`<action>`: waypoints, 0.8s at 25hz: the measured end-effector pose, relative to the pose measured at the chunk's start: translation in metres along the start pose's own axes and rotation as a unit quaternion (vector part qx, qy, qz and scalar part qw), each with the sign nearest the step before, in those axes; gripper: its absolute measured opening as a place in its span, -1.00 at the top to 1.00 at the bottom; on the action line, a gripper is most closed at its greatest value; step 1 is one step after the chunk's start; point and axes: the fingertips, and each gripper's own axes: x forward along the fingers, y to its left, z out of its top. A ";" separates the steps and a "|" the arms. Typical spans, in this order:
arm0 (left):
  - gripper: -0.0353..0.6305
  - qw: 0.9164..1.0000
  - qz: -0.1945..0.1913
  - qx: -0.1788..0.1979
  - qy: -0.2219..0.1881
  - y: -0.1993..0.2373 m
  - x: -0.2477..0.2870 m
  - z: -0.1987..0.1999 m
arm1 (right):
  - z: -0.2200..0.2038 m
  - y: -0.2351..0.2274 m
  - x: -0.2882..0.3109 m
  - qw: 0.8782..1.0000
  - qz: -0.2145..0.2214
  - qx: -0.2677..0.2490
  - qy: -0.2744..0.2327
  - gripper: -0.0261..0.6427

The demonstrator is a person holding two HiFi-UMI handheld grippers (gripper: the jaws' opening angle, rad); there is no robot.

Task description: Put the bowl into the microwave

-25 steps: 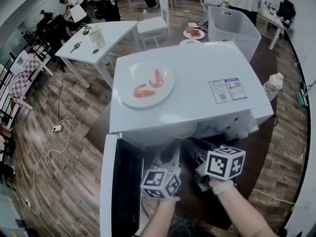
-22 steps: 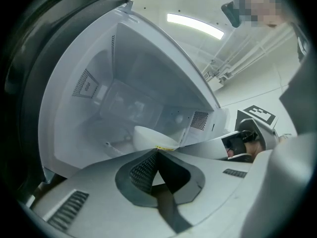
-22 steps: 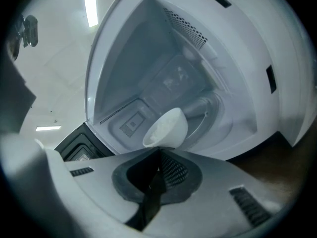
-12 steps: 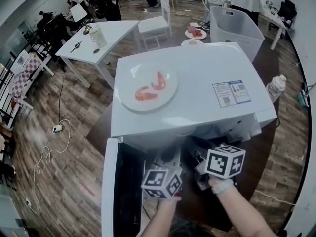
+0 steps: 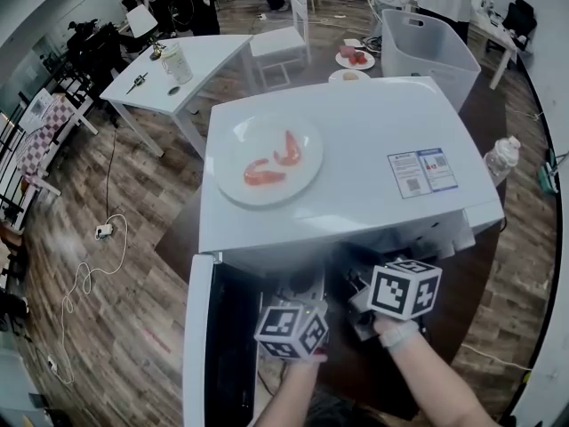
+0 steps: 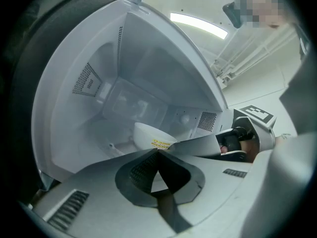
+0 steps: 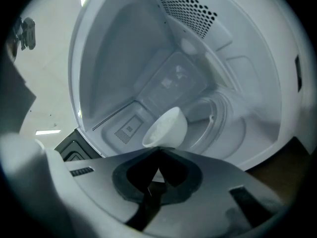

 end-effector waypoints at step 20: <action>0.86 1.000 0.005 0.013 0.003 0.002 0.000 0.000 | 0.004 -0.005 0.010 1.000 -0.003 0.004 -0.003 0.91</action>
